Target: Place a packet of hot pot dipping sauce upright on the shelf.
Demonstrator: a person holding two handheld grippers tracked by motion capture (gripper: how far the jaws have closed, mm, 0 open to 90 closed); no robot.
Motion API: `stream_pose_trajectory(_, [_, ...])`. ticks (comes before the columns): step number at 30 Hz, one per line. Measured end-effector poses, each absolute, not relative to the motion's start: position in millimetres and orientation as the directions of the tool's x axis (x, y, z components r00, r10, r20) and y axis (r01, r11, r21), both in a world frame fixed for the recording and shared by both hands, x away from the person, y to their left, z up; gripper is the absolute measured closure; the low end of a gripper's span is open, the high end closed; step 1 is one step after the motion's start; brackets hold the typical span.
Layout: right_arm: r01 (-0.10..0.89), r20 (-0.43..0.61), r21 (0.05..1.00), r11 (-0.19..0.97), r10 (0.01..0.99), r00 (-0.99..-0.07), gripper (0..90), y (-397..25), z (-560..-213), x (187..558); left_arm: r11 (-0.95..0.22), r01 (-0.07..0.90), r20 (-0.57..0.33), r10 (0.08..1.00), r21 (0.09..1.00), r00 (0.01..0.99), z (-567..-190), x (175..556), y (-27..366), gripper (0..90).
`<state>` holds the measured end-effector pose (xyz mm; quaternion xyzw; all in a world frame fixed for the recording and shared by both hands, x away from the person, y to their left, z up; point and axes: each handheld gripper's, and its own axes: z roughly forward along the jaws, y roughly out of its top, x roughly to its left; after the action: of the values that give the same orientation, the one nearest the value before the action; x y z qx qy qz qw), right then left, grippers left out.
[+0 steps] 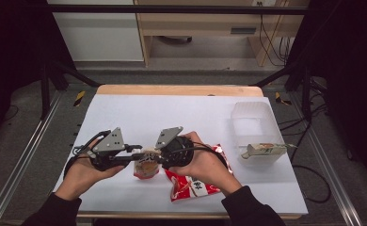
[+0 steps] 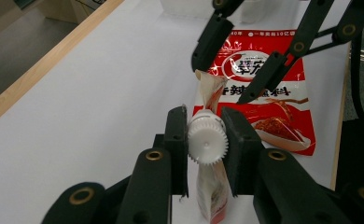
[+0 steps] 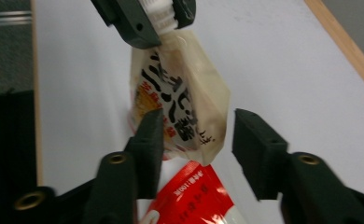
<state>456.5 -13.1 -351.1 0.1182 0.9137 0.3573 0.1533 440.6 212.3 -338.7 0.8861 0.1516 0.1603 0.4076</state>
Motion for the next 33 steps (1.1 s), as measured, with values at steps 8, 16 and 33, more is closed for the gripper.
stream_pose_trajectory(8, [0.078, -0.213, 0.683, 0.726, 0.3, -0.93, 39.4, -7.3, -344.8, 461.4, -0.625, 0.118, 0.165, 0.376, 0.771, 0.912, -332.5, 439.9, 211.0, 73.0])
stream_pose_trajectory(16, [0.076, -0.191, 0.649, 0.757, 0.258, -0.947, 64.7, 1.5, -343.0, 468.2, -0.617, 0.115, 0.158, 0.37, 0.779, 0.915, -330.2, 438.4, 212.1, 73.0])
stream_pose_trajectory(33, [0.054, -0.223, 0.61, 0.791, 0.236, -0.946, 87.4, 3.7, -321.4, 471.1, -0.498, 0.143, 0.115, 0.451, 0.855, 0.885, -335.1, 435.1, 224.3, 46.3])
